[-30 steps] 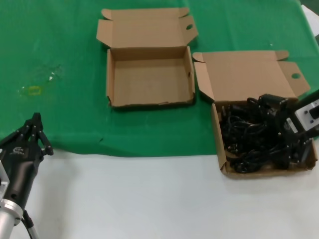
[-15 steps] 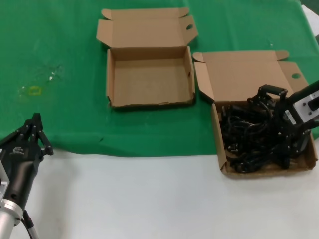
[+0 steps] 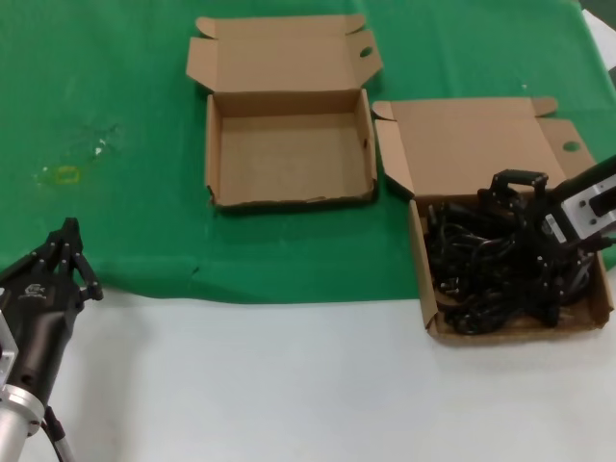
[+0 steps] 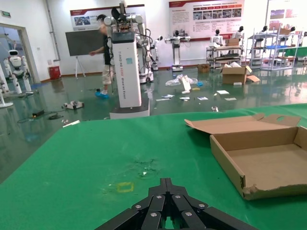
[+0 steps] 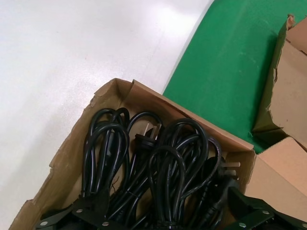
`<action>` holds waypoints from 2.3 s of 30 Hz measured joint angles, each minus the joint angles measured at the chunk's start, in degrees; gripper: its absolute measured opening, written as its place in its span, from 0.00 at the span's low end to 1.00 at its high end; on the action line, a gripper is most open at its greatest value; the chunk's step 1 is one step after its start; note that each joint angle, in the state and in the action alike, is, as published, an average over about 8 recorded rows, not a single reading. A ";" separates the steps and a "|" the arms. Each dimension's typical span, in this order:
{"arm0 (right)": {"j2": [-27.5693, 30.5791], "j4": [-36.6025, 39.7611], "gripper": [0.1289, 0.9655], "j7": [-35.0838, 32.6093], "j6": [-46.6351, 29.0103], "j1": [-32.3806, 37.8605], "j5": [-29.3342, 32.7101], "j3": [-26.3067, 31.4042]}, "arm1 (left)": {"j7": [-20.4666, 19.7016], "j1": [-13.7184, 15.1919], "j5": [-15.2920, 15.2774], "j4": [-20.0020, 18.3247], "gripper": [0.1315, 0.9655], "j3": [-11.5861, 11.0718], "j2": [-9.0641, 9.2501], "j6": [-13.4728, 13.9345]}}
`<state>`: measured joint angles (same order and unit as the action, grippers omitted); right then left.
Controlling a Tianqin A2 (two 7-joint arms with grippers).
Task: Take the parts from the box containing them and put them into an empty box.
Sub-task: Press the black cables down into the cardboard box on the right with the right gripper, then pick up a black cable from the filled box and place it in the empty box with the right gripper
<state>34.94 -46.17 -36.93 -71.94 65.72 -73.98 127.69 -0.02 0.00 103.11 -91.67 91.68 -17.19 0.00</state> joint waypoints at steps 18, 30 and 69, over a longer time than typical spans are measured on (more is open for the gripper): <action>1.13 -3.28 0.65 2.47 -0.21 -1.36 0.29 -0.27 | 0.00 0.00 0.00 0.00 0.01 0.00 0.00 0.00; 1.92 -5.63 0.32 4.11 -0.44 -1.98 0.56 -0.42 | 0.00 0.00 0.00 0.00 0.01 0.00 0.00 0.00; 1.66 -10.56 0.07 20.37 -8.32 7.67 0.06 -2.22 | 0.00 0.00 0.00 0.00 0.01 0.00 0.00 0.00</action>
<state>36.60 -56.73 -16.56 -80.26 73.39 -73.92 125.47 -0.02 0.00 103.11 -91.67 91.68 -17.19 0.00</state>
